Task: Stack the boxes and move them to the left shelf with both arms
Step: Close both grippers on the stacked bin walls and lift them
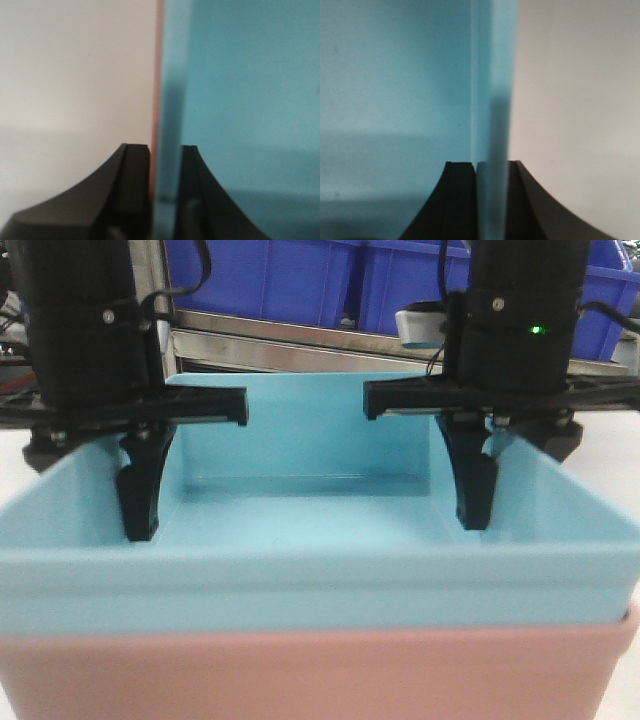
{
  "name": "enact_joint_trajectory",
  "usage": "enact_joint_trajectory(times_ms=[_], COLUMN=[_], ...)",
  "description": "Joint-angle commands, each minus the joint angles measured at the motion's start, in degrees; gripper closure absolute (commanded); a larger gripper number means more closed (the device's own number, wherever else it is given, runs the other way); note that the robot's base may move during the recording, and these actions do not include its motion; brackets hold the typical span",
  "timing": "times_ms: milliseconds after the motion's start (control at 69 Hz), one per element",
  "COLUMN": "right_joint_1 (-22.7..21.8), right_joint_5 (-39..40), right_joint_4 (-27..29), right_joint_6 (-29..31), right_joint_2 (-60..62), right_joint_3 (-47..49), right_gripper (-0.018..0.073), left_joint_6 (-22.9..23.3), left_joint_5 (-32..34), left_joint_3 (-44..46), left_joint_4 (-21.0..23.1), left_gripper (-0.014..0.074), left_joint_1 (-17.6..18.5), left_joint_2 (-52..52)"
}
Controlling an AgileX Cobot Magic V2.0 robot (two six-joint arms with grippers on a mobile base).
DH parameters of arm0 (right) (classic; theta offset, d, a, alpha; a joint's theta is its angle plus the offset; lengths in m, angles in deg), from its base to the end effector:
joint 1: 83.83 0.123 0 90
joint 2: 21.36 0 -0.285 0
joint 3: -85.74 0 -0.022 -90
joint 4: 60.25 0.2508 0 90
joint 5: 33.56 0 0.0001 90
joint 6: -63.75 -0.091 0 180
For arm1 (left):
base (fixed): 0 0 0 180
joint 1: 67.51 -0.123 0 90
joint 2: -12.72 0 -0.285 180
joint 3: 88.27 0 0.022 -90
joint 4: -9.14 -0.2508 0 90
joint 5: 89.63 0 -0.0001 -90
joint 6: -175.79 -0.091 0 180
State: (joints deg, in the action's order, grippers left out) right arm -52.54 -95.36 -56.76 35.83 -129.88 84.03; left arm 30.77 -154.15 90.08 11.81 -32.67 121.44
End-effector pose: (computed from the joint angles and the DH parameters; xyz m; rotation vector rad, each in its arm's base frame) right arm 0.2932 0.1839 0.2372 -0.0514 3.0426 0.1784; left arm 0.2787 -0.1987 0.2357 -0.0319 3.0900 -0.1334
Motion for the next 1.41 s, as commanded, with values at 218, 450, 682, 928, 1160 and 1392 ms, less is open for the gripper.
enact_joint_trajectory(times_ms=[218,450,682,928,1160,1392], right_joint_1=[-0.1,1.4,5.8,9.3,12.6,14.1], right_joint_5=[-4.3,-3.4,-1.2,-1.7,-3.2,-2.4], right_joint_4=[-0.3,-0.2,-0.2,-0.3,-0.3,-1.2], right_joint_6=[-2.5,-4.6,-10.2,-13.3,-15.0,-16.5], right_joint_2=[10.4,18.7,24.3,26.1,26.2,26.2], right_joint_3=[2.2,-4.6,-10.1,-11.3,-11.6,-11.6], right_gripper=[0.0504,0.0504,0.0504,0.0504,0.0504,0.0504], left_joint_6=[2.1,5.2,7.6,9.6,12.4,12.6], left_joint_5=[-8.2,-8.3,-9.8,-10.4,-11.0,-12.1], left_joint_3=[4.1,0.6,-2.3,-5.2,-7.0,-7.1], left_joint_4=[1.4,1.3,0.3,-1.0,-1.0,-3.0], left_gripper=[0.0601,0.0601,0.0601,0.0601,0.0601,0.0601], left_joint_1=[2.4,6.4,9.6,11.9,13.6,13.6], left_joint_2=[-7.2,-12.9,-16.4,-19.1,-21.3,-22.3])
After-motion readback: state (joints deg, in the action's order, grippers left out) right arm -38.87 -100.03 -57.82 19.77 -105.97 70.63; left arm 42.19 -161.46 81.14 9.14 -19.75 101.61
